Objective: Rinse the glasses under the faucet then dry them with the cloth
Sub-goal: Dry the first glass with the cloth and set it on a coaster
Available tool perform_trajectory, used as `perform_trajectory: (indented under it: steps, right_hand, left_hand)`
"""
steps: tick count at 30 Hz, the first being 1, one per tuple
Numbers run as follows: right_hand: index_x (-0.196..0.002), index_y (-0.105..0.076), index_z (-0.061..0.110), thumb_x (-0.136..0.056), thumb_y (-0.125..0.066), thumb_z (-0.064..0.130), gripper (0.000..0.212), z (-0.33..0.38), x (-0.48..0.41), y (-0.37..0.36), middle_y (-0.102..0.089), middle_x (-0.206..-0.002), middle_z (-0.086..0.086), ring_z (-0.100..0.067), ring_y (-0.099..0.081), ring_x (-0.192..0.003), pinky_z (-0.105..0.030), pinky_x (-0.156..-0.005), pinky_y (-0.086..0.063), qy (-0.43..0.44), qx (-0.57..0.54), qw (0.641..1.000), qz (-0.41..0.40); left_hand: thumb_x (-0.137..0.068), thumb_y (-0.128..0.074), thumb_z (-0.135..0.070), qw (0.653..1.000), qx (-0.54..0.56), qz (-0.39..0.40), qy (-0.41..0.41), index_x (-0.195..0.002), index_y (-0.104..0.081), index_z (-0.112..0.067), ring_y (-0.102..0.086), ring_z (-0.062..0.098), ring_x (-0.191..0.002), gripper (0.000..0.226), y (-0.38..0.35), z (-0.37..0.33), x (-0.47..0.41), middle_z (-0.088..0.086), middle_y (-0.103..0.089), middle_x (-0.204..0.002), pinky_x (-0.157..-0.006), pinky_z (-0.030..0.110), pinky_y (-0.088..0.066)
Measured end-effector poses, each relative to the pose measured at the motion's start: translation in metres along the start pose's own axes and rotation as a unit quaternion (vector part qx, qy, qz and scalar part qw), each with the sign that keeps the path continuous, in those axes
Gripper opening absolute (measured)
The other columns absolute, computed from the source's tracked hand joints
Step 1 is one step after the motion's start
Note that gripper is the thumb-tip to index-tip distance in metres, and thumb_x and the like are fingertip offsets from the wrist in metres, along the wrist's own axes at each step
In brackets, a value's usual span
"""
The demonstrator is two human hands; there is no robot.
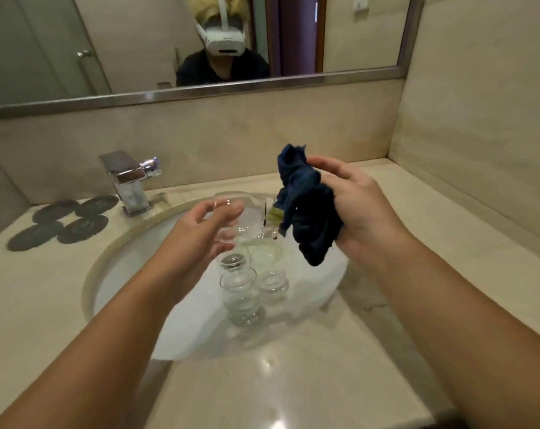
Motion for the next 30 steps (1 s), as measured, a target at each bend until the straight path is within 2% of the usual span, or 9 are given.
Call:
perform_trajectory:
  steps: [3, 5, 7, 9, 16, 20, 23, 27, 30]
  right_hand:
    - [-0.114, -0.075, 0.012, -0.102, -0.06, 0.003, 0.021, -0.029, -0.022, -0.018, -0.08, -0.096, -0.01, -0.025, -0.075, -0.085, -0.034, -0.072, -0.063, -0.022, -0.05, 0.998, -0.015]
    - [-0.119, -0.077, 0.015, -0.106, -0.06, 0.016, 0.021, -0.047, -0.029, -0.026, -0.079, -0.1, -0.006, -0.024, -0.073, -0.088, -0.037, -0.072, -0.06, -0.007, -0.01, 1.0, 0.005]
    - [-0.119, -0.078, 0.025, -0.106, -0.062, 0.032, 0.022, -0.059, -0.031, -0.033, -0.078, -0.1, 0.002, -0.025, -0.071, -0.09, -0.05, -0.08, -0.062, 0.01, 0.035, 0.999, 0.027]
    - [-0.117, -0.078, 0.039, -0.104, -0.06, 0.045, 0.023, -0.066, -0.033, -0.037, -0.077, -0.095, 0.015, -0.024, -0.07, -0.092, -0.056, -0.093, -0.058, 0.024, 0.067, 0.997, 0.038]
    - [-0.135, -0.068, 0.038, -0.114, -0.044, 0.029, 0.033, -0.058, -0.029, -0.038, -0.075, -0.11, 0.029, 0.009, -0.066, -0.088, -0.014, -0.085, -0.049, 0.128, 0.159, 0.977, 0.053]
    - [-0.131, -0.072, 0.036, -0.112, -0.047, 0.035, 0.032, -0.058, -0.032, -0.036, -0.075, -0.127, 0.017, -0.008, -0.067, -0.124, -0.048, -0.112, -0.05, 0.108, 0.151, 0.981, 0.064]
    - [-0.122, -0.076, 0.037, -0.108, -0.048, 0.042, 0.032, -0.061, -0.036, -0.032, -0.078, -0.122, 0.007, -0.021, -0.072, -0.117, -0.056, -0.105, -0.054, 0.07, 0.129, 0.987, 0.066]
    - [-0.114, -0.078, 0.024, -0.113, -0.044, 0.034, 0.036, -0.06, -0.037, -0.028, -0.08, -0.096, -0.012, -0.024, -0.073, -0.075, -0.037, -0.063, -0.057, -0.007, 0.066, 0.996, 0.059]
    - [-0.112, -0.078, 0.03, -0.114, -0.041, 0.036, 0.037, -0.061, -0.035, -0.03, -0.08, -0.091, -0.011, -0.025, -0.068, -0.066, -0.042, -0.064, -0.057, 0.013, 0.097, 0.994, 0.048]
  left_hand:
    - [-0.071, -0.078, -0.044, 0.998, 0.057, -0.026, 0.003, -0.12, -0.072, -0.02, -0.061, 0.018, -0.091, 0.055, 0.002, 0.002, -0.002, 0.006, -0.065, -0.109, -0.089, 0.032, -0.056]
    - [-0.069, -0.086, -0.046, 0.996, 0.075, -0.039, 0.007, -0.122, -0.072, -0.022, -0.064, 0.018, -0.095, 0.059, 0.005, 0.008, -0.005, 0.003, -0.069, -0.11, -0.085, 0.029, -0.059]
    - [-0.069, -0.097, -0.048, 0.997, 0.067, -0.042, 0.009, -0.126, -0.073, -0.025, -0.068, 0.016, -0.094, 0.066, 0.009, 0.015, -0.01, 0.0, -0.073, -0.108, -0.082, 0.029, -0.057]
    - [-0.069, -0.089, -0.052, 0.997, 0.066, -0.044, 0.011, -0.125, -0.074, -0.027, -0.07, 0.016, -0.093, 0.063, 0.009, 0.019, -0.013, -0.003, -0.075, -0.106, -0.082, 0.028, -0.056]
    - [-0.062, -0.091, -0.053, 0.996, 0.083, -0.031, 0.01, -0.116, -0.08, -0.037, -0.075, 0.016, -0.098, 0.057, 0.008, 0.025, -0.01, 0.001, -0.079, -0.109, -0.09, 0.034, -0.059]
    - [-0.064, -0.089, -0.054, 0.997, 0.072, -0.001, 0.002, -0.114, -0.08, -0.041, -0.075, 0.018, -0.1, 0.053, 0.009, 0.023, -0.006, 0.005, -0.076, -0.115, -0.09, 0.034, -0.058]
    - [-0.062, -0.086, -0.056, 0.999, 0.04, 0.016, -0.017, -0.115, -0.078, -0.046, -0.076, 0.019, -0.104, 0.054, 0.008, 0.02, -0.004, 0.001, -0.078, -0.119, -0.095, 0.035, -0.056]
    - [-0.063, -0.084, -0.056, 0.998, 0.014, 0.036, -0.048, -0.116, -0.076, -0.049, -0.075, 0.016, -0.107, 0.054, 0.002, 0.015, -0.001, -0.003, -0.078, -0.118, -0.096, 0.031, -0.055]
    - [-0.063, -0.083, -0.057, 0.998, 0.015, 0.018, -0.054, -0.115, -0.077, -0.048, -0.074, 0.016, -0.107, 0.053, 0.0, 0.016, -0.001, -0.004, -0.078, -0.118, -0.098, 0.036, -0.053]
Point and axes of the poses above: each hand's wrist, its own x-axis away from the middle knuckle, its own y-axis out of the back of the hand, z = x × y, the point moved 3 cm from there along -x, towards the middle knuckle
